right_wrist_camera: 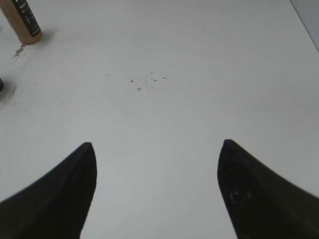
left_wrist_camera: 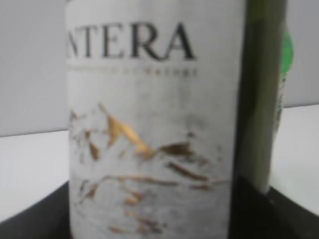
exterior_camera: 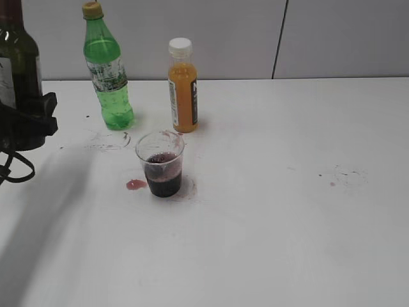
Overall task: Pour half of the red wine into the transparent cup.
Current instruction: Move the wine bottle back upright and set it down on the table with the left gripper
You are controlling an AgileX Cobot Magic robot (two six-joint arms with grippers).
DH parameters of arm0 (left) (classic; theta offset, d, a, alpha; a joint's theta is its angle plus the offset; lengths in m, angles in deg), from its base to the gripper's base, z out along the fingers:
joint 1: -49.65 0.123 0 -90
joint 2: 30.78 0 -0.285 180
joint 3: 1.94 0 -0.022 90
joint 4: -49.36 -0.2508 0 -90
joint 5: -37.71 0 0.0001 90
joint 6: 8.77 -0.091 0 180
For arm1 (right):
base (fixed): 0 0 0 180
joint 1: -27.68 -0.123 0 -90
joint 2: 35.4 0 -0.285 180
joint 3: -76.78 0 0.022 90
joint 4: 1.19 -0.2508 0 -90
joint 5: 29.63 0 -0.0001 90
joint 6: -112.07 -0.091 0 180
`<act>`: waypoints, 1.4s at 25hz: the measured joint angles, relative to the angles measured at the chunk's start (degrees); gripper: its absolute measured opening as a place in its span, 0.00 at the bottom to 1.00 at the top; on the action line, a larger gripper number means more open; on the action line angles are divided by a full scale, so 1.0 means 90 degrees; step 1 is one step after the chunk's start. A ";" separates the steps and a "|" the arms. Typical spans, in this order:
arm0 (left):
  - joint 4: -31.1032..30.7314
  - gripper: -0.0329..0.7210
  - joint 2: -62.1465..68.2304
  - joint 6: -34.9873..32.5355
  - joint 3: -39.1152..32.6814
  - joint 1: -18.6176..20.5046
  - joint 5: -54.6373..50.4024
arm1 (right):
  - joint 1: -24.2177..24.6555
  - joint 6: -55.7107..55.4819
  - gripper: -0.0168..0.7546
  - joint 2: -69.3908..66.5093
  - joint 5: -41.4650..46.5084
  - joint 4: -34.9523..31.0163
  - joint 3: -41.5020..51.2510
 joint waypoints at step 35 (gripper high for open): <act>-0.0982 0.77 0.3073 0.1055 0.2879 0.0645 0.0123 | 0.0000 0.0000 0.76 0.0000 -0.0003 0.0000 0.0000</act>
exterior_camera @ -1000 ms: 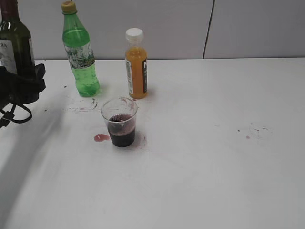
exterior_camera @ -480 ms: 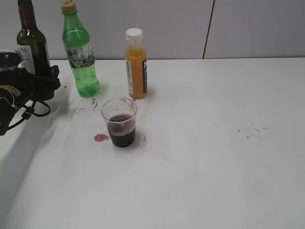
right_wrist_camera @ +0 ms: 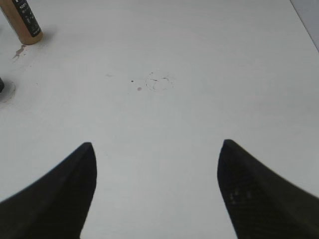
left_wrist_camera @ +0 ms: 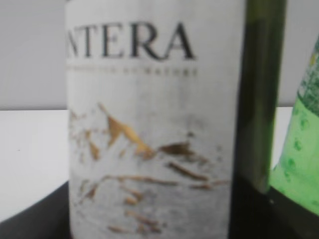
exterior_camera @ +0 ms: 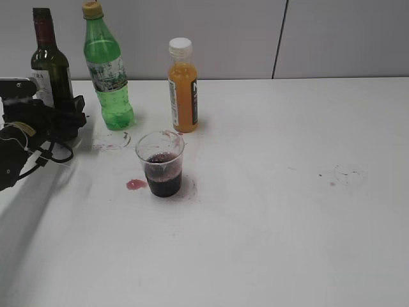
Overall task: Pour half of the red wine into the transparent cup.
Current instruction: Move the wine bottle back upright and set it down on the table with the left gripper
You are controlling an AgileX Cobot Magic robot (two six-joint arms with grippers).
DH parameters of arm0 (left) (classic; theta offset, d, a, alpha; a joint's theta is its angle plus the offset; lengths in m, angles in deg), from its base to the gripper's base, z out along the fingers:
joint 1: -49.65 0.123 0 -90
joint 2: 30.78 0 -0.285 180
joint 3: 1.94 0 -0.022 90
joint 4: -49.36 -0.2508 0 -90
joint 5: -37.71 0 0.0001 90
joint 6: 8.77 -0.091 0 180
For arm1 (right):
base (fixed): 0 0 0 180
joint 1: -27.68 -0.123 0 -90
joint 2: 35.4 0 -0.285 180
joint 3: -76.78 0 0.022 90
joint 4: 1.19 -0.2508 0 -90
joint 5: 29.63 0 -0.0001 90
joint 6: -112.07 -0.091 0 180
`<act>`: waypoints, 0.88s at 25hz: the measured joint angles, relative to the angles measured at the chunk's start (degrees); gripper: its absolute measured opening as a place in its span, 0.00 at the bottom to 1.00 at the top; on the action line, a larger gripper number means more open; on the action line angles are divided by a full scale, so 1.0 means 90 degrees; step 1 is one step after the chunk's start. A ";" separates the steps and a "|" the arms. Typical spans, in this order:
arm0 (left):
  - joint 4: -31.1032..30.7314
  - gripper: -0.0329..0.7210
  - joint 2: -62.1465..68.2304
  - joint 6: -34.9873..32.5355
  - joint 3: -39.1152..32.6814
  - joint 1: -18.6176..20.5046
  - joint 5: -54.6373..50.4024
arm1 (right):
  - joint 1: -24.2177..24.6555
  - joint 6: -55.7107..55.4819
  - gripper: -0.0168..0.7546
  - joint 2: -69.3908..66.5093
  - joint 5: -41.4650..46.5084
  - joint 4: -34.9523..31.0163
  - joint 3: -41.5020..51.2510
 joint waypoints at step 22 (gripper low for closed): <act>-0.0025 0.76 -0.0090 -0.0084 -0.0951 0.0000 0.0825 | 0.0000 0.0000 0.76 0.0000 0.0000 0.0000 0.0000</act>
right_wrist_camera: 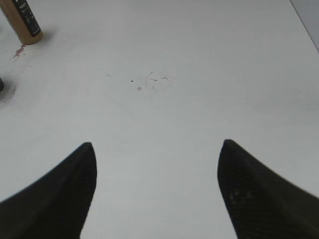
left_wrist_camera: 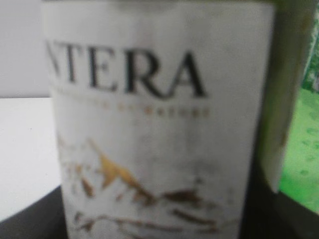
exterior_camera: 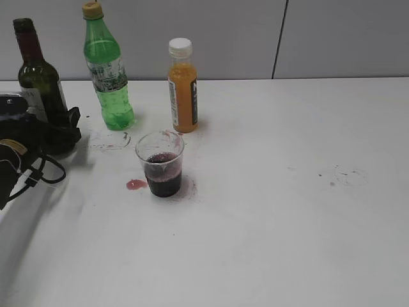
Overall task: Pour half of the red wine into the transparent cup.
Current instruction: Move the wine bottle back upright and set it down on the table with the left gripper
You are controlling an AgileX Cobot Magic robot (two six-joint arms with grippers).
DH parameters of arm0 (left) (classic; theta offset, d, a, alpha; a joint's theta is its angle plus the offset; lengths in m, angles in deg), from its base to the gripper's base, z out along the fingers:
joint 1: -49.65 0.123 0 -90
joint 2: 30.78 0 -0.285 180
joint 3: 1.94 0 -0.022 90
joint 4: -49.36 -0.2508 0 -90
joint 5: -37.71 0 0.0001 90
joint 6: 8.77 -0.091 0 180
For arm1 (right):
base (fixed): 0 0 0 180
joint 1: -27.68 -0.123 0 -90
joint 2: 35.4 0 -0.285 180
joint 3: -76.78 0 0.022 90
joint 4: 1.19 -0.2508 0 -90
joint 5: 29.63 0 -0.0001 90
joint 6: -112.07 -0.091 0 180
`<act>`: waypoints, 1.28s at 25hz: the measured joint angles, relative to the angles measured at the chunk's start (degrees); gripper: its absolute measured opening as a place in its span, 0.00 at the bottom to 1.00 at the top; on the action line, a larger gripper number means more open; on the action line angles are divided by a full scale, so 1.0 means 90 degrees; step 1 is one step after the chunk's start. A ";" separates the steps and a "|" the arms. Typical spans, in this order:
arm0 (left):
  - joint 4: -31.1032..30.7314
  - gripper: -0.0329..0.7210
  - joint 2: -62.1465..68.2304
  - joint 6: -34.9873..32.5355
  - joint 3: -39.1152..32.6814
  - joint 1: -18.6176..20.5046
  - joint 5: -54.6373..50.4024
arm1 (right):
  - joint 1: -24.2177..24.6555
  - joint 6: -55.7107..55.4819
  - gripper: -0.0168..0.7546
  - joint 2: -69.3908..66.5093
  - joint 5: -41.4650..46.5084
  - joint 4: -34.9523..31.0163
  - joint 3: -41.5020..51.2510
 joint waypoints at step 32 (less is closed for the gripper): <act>0.0177 0.76 0.0274 -0.0129 0.0396 0.0000 0.0031 | 0.0000 0.0000 0.76 0.0000 0.0000 0.0000 0.0000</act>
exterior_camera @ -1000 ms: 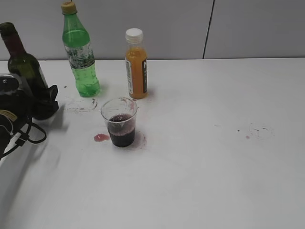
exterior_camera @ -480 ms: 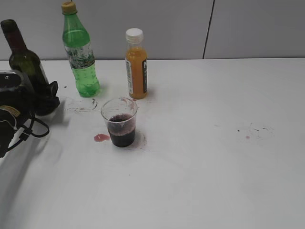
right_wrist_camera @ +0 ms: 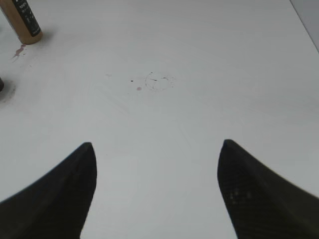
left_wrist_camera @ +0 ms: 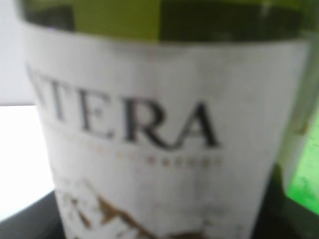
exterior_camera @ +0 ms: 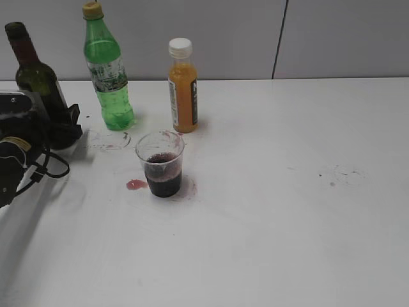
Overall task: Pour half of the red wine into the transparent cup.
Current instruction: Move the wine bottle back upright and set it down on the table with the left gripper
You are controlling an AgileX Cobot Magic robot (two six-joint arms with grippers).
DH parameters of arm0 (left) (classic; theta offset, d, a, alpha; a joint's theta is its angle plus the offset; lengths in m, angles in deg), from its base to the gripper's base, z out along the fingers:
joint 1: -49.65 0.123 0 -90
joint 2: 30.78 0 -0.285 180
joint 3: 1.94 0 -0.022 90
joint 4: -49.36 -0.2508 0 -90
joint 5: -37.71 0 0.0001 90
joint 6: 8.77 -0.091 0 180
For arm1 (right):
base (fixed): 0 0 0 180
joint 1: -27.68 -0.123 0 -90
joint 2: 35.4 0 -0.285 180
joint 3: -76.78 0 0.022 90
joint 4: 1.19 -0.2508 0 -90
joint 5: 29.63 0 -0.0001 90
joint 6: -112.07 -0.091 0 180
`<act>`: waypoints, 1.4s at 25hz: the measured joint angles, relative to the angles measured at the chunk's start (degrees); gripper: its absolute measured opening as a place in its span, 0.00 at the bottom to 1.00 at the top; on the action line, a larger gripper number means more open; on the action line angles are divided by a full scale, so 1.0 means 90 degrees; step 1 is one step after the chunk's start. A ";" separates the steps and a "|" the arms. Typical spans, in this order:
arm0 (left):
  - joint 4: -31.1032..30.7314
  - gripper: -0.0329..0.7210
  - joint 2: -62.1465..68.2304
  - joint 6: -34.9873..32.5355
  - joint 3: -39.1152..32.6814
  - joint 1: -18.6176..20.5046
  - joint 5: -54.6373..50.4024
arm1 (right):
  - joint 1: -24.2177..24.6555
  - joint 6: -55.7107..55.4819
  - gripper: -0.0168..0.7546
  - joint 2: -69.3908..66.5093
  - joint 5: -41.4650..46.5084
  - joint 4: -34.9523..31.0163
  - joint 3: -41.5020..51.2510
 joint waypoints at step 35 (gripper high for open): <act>-0.0176 0.92 -0.2040 0.0091 -0.2338 0.0006 -0.0537 | 0.0000 0.0000 0.76 0.0000 0.0000 0.0000 0.0000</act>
